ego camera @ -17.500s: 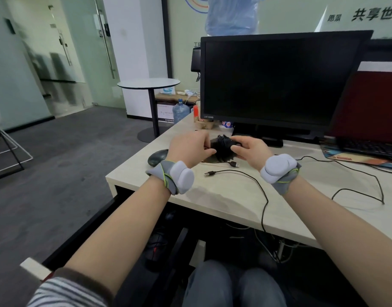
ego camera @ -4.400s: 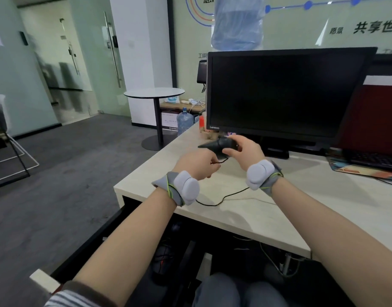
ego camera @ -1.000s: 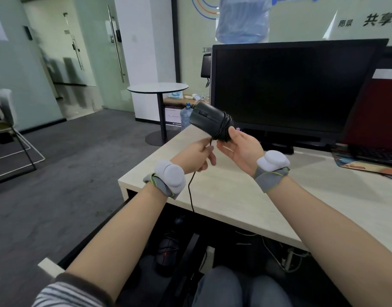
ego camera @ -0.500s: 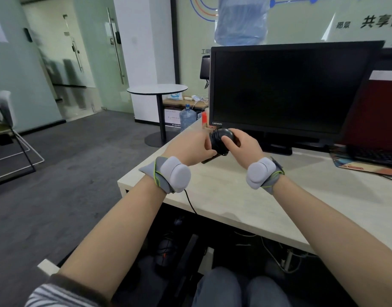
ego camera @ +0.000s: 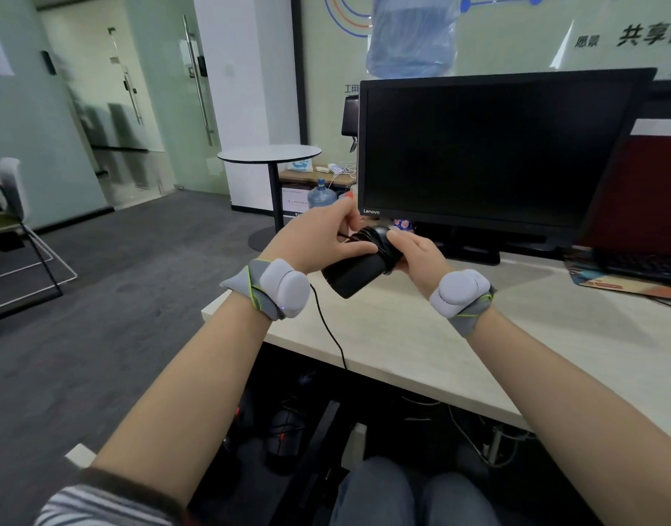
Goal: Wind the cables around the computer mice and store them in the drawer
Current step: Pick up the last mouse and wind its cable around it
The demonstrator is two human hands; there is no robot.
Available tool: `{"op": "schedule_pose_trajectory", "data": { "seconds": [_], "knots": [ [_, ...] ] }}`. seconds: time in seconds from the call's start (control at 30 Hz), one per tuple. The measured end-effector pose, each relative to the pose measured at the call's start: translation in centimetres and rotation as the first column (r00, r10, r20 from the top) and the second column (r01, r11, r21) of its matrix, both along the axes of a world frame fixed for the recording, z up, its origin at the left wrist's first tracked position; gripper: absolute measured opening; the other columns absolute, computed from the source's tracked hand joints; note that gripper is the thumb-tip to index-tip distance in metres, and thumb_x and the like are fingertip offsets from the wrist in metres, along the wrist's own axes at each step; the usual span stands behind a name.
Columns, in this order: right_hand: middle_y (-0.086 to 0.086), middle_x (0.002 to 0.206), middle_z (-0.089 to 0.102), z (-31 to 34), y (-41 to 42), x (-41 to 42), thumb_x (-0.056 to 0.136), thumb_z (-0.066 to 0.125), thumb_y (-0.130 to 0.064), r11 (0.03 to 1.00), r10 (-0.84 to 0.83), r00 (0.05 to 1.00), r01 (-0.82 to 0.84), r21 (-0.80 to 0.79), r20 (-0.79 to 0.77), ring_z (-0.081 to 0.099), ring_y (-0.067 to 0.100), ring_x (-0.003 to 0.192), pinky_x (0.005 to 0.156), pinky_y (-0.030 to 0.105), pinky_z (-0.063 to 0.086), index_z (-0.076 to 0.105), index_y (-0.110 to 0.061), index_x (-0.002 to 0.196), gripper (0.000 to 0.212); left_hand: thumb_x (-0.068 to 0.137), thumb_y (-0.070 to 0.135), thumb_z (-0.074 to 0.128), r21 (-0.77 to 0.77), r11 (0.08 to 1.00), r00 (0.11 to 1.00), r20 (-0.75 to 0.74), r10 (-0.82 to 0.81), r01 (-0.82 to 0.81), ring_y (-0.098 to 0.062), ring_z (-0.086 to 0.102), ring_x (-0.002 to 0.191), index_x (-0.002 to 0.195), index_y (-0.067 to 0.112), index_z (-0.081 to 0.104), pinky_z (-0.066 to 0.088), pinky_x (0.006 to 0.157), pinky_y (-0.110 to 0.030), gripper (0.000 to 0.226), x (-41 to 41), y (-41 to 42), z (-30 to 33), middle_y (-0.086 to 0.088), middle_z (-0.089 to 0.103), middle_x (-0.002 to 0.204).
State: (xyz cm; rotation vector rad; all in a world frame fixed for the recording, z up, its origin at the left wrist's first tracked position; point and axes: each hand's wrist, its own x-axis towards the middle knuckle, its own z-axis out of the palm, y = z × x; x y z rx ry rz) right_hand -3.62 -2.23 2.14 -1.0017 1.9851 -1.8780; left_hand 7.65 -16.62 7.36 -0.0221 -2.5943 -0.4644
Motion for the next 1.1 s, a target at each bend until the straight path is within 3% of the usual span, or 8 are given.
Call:
{"op": "schedule_pose_trajectory", "data": {
  "seconds": [0.13,0.27,0.47,0.53,0.7,0.9,1.0,1.1],
  "knots": [
    [0.012,0.093,0.059,0.0,0.0,0.5,0.096,0.041,-0.019,0.973,0.161,0.94,-0.101,-0.206,0.301,0.055,0.022,0.079,0.066,0.026,0.049,0.06,-0.011,0.097,0.021,0.078,0.042,0.068,0.364,0.926,0.99,0.055,-0.129,0.101,0.004,0.045,0.05,0.072,0.029,0.05,0.037,0.054,-0.01,0.023,0.0,-0.7,0.3,0.019,0.052,0.055],
    [0.003,0.092,0.056,0.3,0.1,1.3,0.098,0.034,-0.031,0.921,0.362,0.796,-0.227,-0.316,0.485,0.052,0.014,0.076,0.07,0.025,0.046,0.055,-0.02,0.105,0.025,0.094,0.013,0.05,0.802,0.512,0.937,-0.166,-0.307,0.31,0.001,0.058,0.061,0.084,0.02,0.06,0.044,0.057,-0.011,0.016,-0.4,-0.6,-0.7,0.011,0.064,0.072],
    [0.003,0.088,0.057,-0.3,-0.5,1.9,0.098,0.033,-0.034,0.899,0.388,0.751,-0.178,-0.401,0.535,0.056,0.016,0.077,0.075,0.027,0.05,0.057,-0.018,0.098,0.029,0.095,0.002,0.037,0.892,0.349,0.958,-0.271,-0.097,0.287,-0.01,0.057,0.067,0.086,0.017,0.061,0.048,0.058,-0.014,0.03,-1.9,0.2,-2.4,0.002,0.064,0.08],
    [0.004,0.092,0.06,-0.1,-0.6,1.7,0.098,0.036,-0.033,0.882,0.397,0.738,-0.142,-0.45,0.545,0.059,0.018,0.08,0.074,0.027,0.054,0.057,-0.014,0.101,0.028,0.091,-0.008,0.029,0.909,0.379,0.981,-0.195,0.021,0.173,-0.007,0.041,0.046,0.069,0.016,0.049,0.034,0.043,-0.013,0.038,-2.4,0.5,-3.3,0.005,0.05,0.053],
    [0.009,0.099,0.062,-0.3,-1.2,1.2,0.097,0.041,-0.028,0.893,0.287,0.796,-0.02,-0.451,0.533,0.06,0.022,0.083,0.075,0.03,0.054,0.057,-0.01,0.104,0.025,0.095,0.006,0.033,0.837,0.547,0.997,-0.02,0.073,-0.023,-0.004,0.037,0.032,0.07,0.013,0.045,0.033,0.048,-0.024,0.029,-3.5,1.8,-4.8,-0.004,0.049,0.065],
    [0.009,0.097,0.06,-0.7,-0.9,-0.4,0.095,0.047,-0.018,0.869,0.081,0.877,0.172,-0.465,0.474,0.062,0.02,0.082,0.083,0.03,0.054,0.053,-0.007,0.107,0.017,0.099,0.021,0.031,0.486,0.851,0.914,0.405,-0.016,-0.2,-0.027,0.053,0.061,0.122,0.01,0.051,0.041,0.051,-0.025,0.032,-2.6,3.6,-4.8,-0.011,0.059,0.081],
    [0.007,0.105,0.057,-1.1,0.0,-1.5,0.094,0.049,-0.015,0.939,-0.206,0.956,0.253,-0.232,0.211,0.057,0.019,0.093,0.079,0.024,0.052,0.052,-0.006,0.121,0.028,0.097,0.021,0.036,0.197,0.963,0.916,0.391,0.093,-0.182,-0.033,0.058,0.101,0.118,0.009,0.059,0.044,0.079,-0.03,0.033,-2.3,3.9,-4.6,-0.015,0.063,0.111],
    [0.004,0.101,0.056,-1.4,0.7,-1.8,0.094,0.049,-0.017,0.961,-0.277,0.953,0.275,-0.034,-0.123,0.055,0.02,0.095,0.083,0.031,0.05,0.053,-0.008,0.125,0.032,0.094,0.029,0.044,0.037,0.984,0.921,0.36,0.148,-0.172,-0.029,0.06,0.095,0.105,0.012,0.064,0.049,0.085,-0.036,0.028,-2.2,3.8,-3.7,-0.01,0.066,0.101]
  ]
}}
